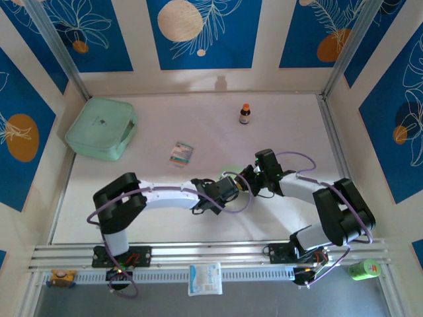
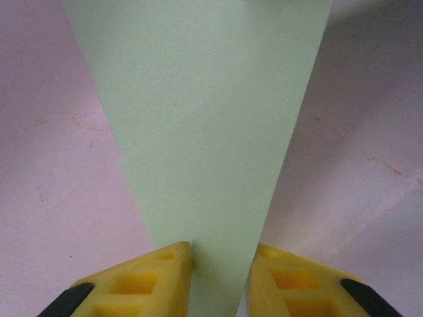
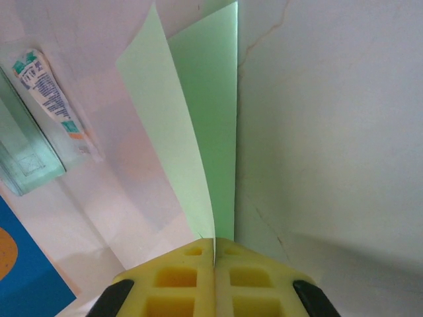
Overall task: Fold a paper plane with a square sheet of paper (pick it up from the middle)
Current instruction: Fold the wing for the fifth time at the center of the table.
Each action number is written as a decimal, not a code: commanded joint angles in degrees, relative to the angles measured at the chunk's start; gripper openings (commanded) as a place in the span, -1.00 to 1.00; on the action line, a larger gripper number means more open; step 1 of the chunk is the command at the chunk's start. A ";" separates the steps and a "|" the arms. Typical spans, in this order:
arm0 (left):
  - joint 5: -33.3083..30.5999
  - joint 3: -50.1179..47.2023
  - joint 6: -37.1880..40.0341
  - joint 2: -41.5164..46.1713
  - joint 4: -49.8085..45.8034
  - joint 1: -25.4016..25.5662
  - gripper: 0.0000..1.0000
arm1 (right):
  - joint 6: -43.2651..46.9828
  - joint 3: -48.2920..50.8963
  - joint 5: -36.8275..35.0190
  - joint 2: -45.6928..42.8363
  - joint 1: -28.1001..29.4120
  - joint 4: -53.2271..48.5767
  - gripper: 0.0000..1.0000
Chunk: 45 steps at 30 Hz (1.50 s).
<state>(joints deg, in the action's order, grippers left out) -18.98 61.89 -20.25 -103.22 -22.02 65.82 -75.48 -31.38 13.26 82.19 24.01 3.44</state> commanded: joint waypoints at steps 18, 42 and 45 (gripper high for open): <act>-0.77 1.13 1.18 0.21 0.04 0.80 -0.47 | -0.27 -0.61 0.11 -0.98 0.07 -1.78 -1.00; -0.79 0.32 1.09 0.65 1.10 0.80 -0.50 | -0.33 -0.47 0.70 0.47 0.07 -0.86 -1.00; -0.79 0.34 1.05 0.70 1.09 0.79 -0.56 | -0.35 -0.51 0.68 0.41 0.07 -0.82 -1.00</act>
<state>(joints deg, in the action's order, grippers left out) -19.16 61.89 -19.35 -103.24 -21.45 65.93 -75.48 -31.38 13.28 82.32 24.01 3.27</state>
